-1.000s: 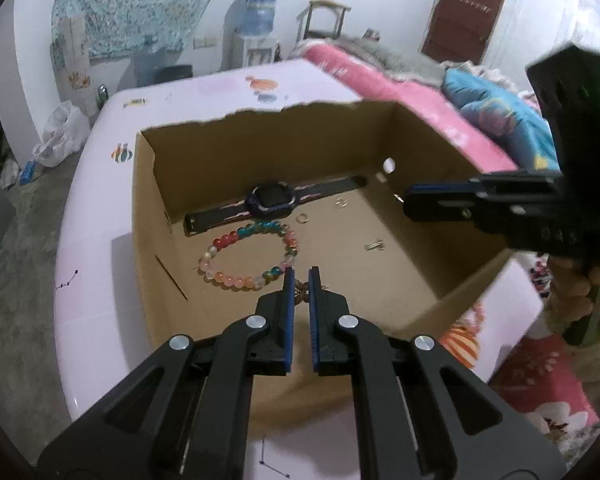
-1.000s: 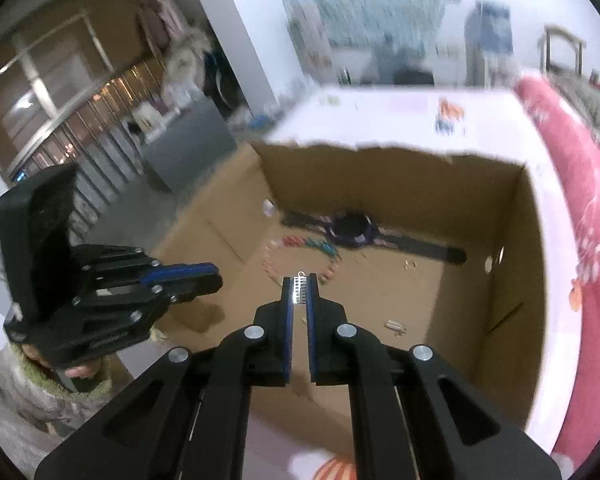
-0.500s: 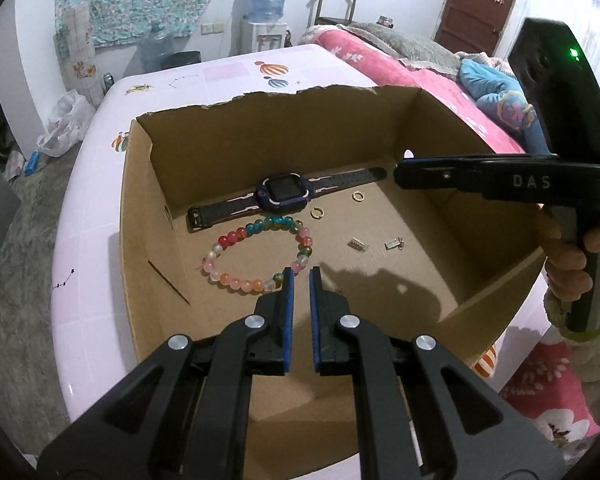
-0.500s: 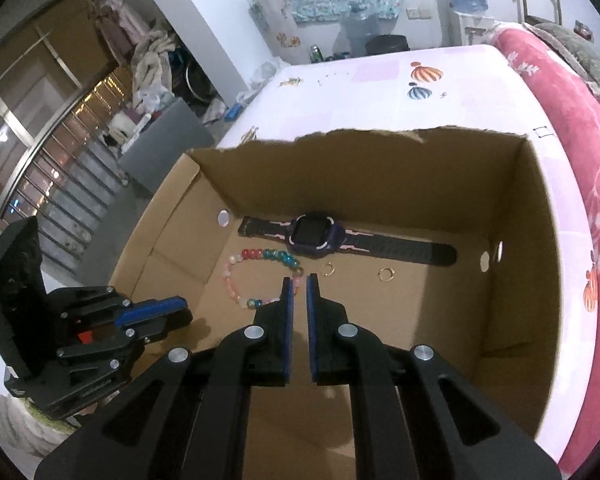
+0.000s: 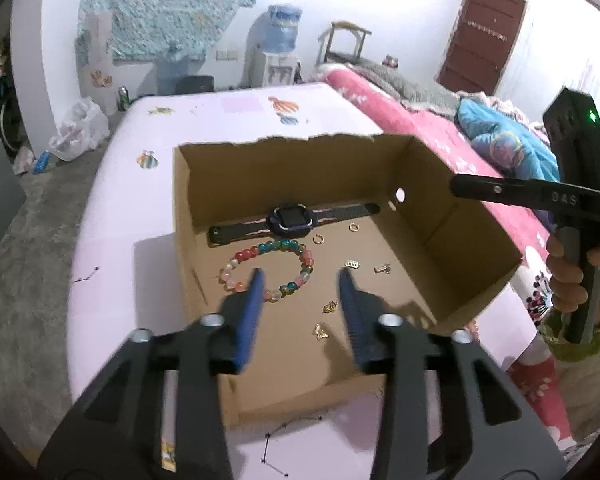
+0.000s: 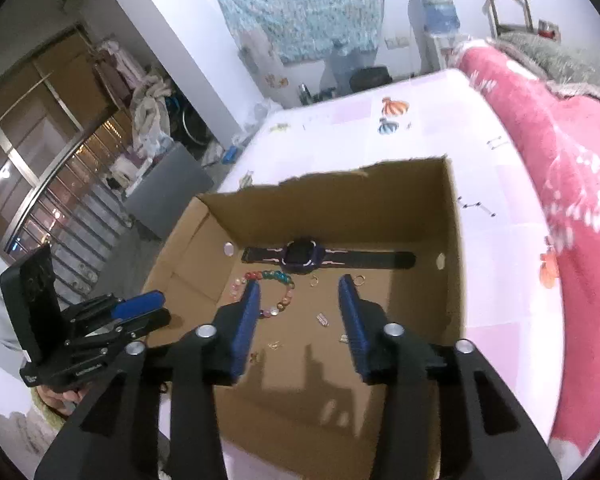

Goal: Organize jewelry
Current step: 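Withdraw both tools from the box toward the orange bead bracelet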

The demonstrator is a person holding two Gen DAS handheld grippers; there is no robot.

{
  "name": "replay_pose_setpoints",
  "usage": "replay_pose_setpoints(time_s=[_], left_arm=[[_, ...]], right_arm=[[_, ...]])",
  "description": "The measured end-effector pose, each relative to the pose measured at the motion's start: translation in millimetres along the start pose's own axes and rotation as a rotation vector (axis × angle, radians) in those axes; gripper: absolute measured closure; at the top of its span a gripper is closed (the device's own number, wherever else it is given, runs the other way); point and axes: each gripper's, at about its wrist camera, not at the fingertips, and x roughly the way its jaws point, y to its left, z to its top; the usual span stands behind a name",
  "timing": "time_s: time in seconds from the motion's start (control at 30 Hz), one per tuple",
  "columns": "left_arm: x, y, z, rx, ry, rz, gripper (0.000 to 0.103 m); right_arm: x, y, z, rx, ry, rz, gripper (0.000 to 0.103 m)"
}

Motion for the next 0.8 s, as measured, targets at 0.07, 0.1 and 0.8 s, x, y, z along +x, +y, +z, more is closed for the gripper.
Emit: replay_pose_setpoints(time_s=[0.07,0.1,0.8], left_arm=[[-14,-3,-5,0.006,-0.026,0.018,0.048],[-22,-5,-9,0.012,-0.039,0.029,0.041],[-16,-41,-100,0.098,0.084,0.085,0.019]], right_arm=[[-16,5,-6,-0.011,-0.035,-0.001,0.05],[-23,6,-8,-0.017,-0.05,0.0,0.048],[-66,-15,-137,0.049,-0.028,-0.175,0.031]])
